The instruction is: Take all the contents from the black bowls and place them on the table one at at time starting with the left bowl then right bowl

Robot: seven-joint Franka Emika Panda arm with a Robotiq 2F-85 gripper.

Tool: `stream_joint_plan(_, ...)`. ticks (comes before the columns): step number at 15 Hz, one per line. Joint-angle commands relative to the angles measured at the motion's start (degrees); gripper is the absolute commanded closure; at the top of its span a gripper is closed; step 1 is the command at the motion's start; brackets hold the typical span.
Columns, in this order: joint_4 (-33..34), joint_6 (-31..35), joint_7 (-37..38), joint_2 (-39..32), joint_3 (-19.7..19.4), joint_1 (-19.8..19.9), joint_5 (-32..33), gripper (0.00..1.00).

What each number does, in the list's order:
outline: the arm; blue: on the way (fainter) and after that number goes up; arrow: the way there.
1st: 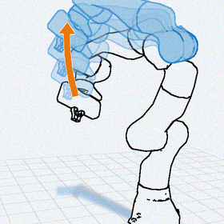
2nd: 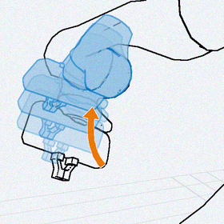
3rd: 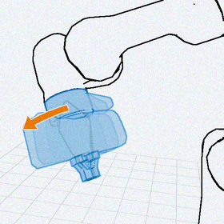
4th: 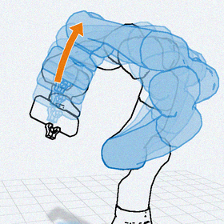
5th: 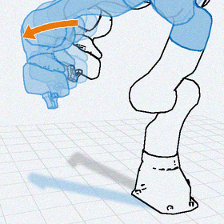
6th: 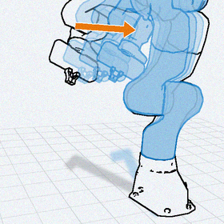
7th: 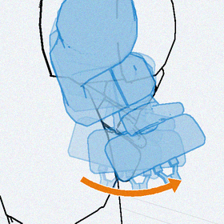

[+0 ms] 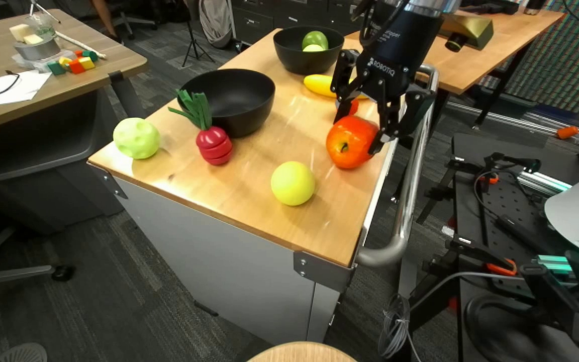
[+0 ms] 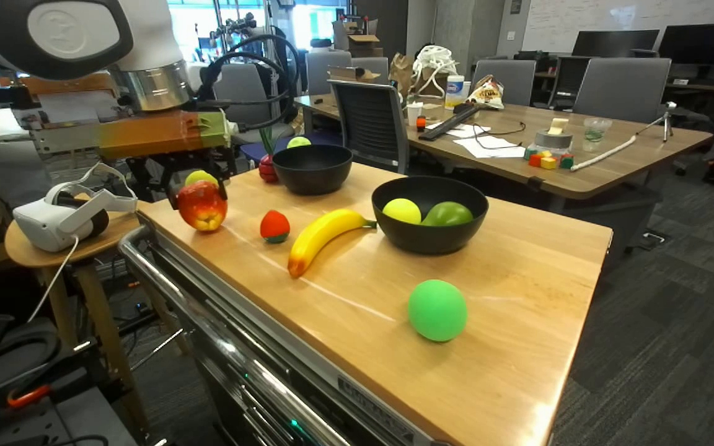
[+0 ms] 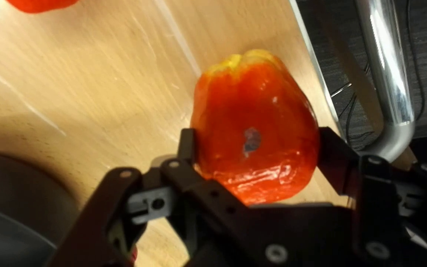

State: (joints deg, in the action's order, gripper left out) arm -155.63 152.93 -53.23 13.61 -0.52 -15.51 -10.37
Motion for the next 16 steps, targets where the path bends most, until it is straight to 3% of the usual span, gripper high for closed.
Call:
stream_joint_plan(1, 2.9, 2.6, -2.5, -3.6, -0.8, 1.0, 0.6, 0.47)
stream_joint_plan(4, 5.2, 2.7, -3.5, -5.6, -1.4, 2.5, 0.6, 0.47)
stream_joint_plan(5, 5.9, 2.3, -4.0, -6.0, -1.6, 3.0, 0.3, 0.21)
stream_joint_plan(6, 6.9, 0.8, -4.4, -5.9, -1.8, 3.5, -0.3, 0.04)
stream_joint_plan(12, 14.8, -14.8, -9.5, 0.3, -4.9, 6.3, -8.9, 0.00)
stream_joint_plan(16, 20.1, -17.9, -7.6, 3.2, -8.8, 11.0, -7.5, 0.00)
